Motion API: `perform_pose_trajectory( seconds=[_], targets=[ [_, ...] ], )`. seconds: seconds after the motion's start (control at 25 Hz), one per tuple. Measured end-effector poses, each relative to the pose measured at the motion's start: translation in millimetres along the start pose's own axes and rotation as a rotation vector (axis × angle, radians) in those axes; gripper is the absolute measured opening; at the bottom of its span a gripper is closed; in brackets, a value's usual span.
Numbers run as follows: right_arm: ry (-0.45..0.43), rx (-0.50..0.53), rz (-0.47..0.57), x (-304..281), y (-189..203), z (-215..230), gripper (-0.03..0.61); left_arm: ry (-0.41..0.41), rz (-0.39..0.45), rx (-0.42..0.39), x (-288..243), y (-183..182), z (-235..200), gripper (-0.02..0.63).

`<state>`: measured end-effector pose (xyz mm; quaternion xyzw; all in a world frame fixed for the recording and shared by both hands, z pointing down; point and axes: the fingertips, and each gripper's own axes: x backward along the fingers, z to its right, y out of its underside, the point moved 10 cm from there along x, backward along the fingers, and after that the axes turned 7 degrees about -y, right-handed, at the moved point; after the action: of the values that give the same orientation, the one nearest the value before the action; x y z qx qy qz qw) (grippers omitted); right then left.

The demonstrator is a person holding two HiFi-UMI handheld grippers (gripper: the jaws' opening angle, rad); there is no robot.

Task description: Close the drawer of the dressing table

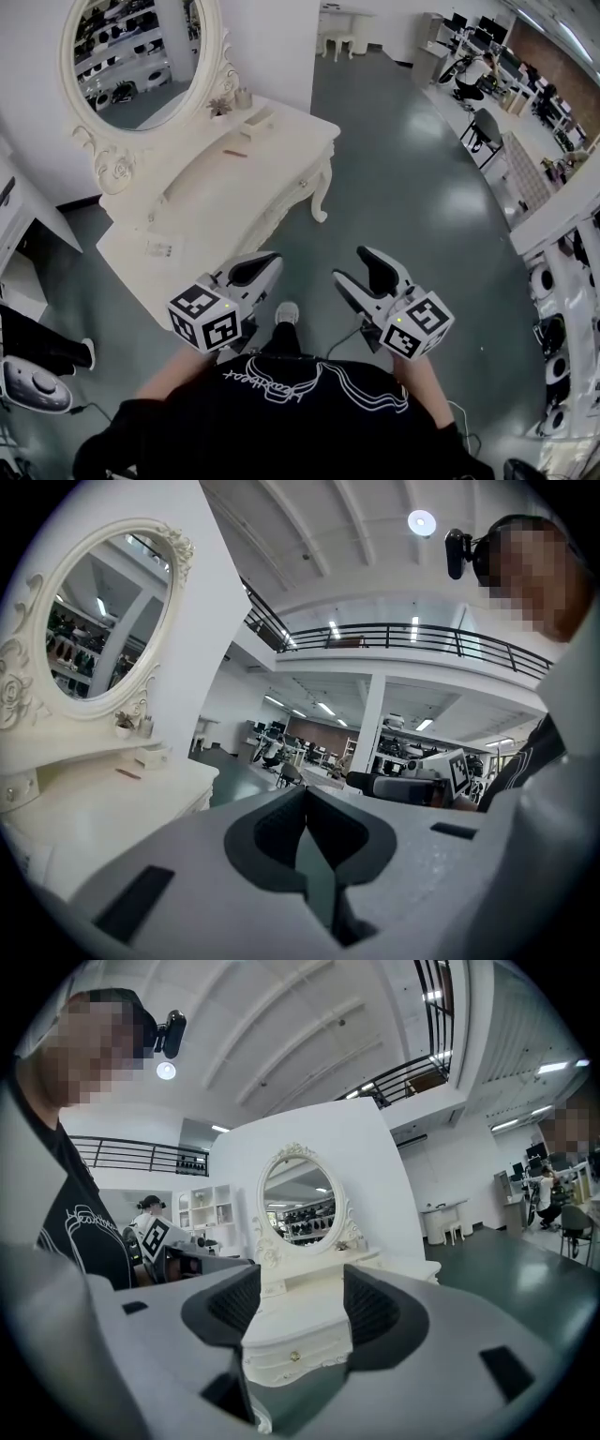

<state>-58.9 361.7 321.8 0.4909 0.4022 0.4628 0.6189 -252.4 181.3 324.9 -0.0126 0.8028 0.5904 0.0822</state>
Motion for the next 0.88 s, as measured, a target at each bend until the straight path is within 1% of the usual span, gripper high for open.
perform_pose_trajectory(
  seconds=[0.24,0.4,0.52,0.64,0.76,0.88],
  targets=[
    [0.003,-0.058,-0.039,-55,1,70,0.267,-0.015,-0.034,0.036,-61,-13,-64,0.005],
    [0.004,-0.091,-0.076,-103,-2,127,0.268,-0.054,-0.048,0.071,-106,-29,-123,0.005],
    [0.012,-0.106,-0.092,-137,-9,169,0.267,-0.087,-0.045,0.083,-137,-42,-164,0.005],
    [0.003,-0.113,-0.108,-170,-15,206,0.267,-0.111,-0.047,0.095,-164,-54,-200,0.005],
    [-0.011,-0.108,-0.12,-199,-22,237,0.267,-0.137,-0.035,0.099,-187,-67,-230,0.005],
    [-0.025,-0.108,-0.121,-219,-27,260,0.267,-0.16,-0.025,0.096,-203,-77,-249,0.005]
  ],
)
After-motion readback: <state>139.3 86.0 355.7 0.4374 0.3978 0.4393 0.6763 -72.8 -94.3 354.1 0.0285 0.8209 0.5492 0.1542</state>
